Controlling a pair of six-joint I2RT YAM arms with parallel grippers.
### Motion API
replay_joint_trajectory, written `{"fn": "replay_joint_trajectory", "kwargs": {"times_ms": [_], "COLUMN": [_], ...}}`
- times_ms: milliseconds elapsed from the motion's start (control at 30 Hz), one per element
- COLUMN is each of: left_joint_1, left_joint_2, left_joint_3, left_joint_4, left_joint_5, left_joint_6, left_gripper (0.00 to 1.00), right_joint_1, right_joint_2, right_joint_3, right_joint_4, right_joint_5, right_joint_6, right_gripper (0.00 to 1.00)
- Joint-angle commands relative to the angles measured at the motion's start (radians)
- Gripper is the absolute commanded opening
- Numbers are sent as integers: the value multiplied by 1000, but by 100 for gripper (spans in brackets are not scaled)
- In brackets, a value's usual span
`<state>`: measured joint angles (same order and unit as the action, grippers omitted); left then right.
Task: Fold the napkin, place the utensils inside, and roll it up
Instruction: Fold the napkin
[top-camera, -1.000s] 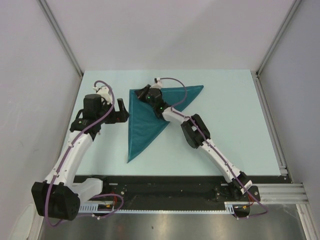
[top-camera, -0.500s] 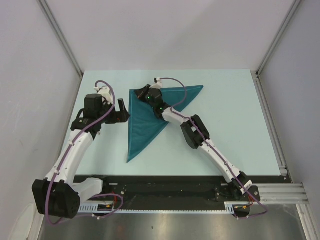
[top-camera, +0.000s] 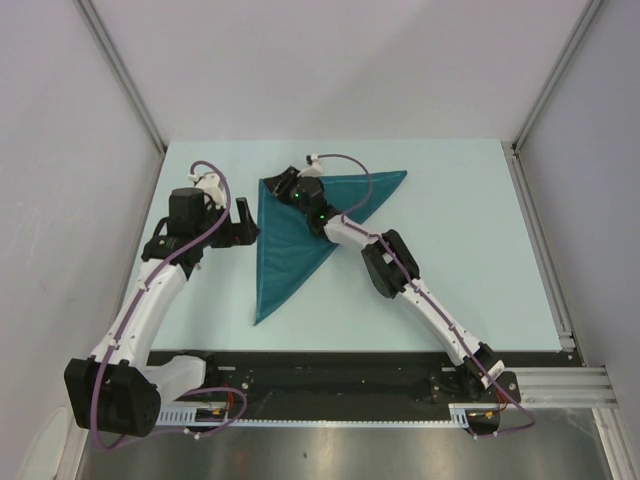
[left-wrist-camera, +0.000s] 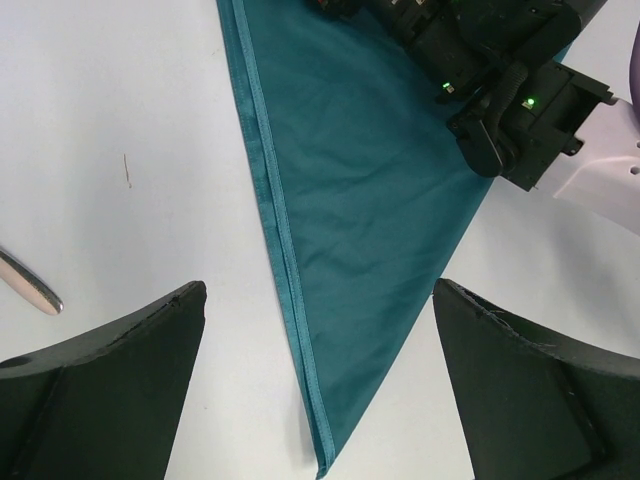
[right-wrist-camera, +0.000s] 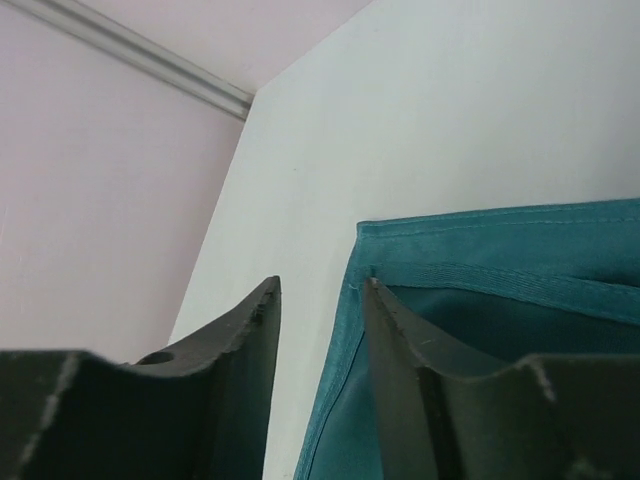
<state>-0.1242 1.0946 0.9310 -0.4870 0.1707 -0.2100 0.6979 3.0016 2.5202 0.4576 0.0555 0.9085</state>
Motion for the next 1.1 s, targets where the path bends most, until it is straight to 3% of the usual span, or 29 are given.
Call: {"fn": "replay_joint_trajectory", "kwargs": {"times_ms": [0,233,500,600,700,833,933,1067], "left_joint_1": [5,5,1,-46,-126,-163,-170,-187], "left_joint_2": [-6,-24,-39,-44,-38,-25,-36,-61], "left_joint_3": [17,5,-23,-29,-43,-119,-188,-276], "left_joint_4": [24,33,47,41,37,96,137,176], "left_joint_5": [10,10,-13,-77,-117,-36,-48,-60], "left_joint_6": [-11,-3,-9,-11,-50,-153,-221,-299], "left_gripper": [100,100,100,100,100,99,97,95], "right_joint_1": [-3,-46,-185,-291,-392,-517,-579,-612], "right_joint_2": [-27,-261,-755,-901,-966,-942,-882,-817], "right_joint_3": [-3,-208,-856,-960,-1038,-1061,-1071,-1063], "right_joint_4": [56,162,214,92,-37,-172,-180,-201], "right_joint_5": [-42,-204,-302,-332,-379,-510,-603,-611], "right_joint_6": [-48,-66,-138,-177,-229,-240,-244,-275], "right_gripper": [45,55,56,56,56,52,47,43]}}
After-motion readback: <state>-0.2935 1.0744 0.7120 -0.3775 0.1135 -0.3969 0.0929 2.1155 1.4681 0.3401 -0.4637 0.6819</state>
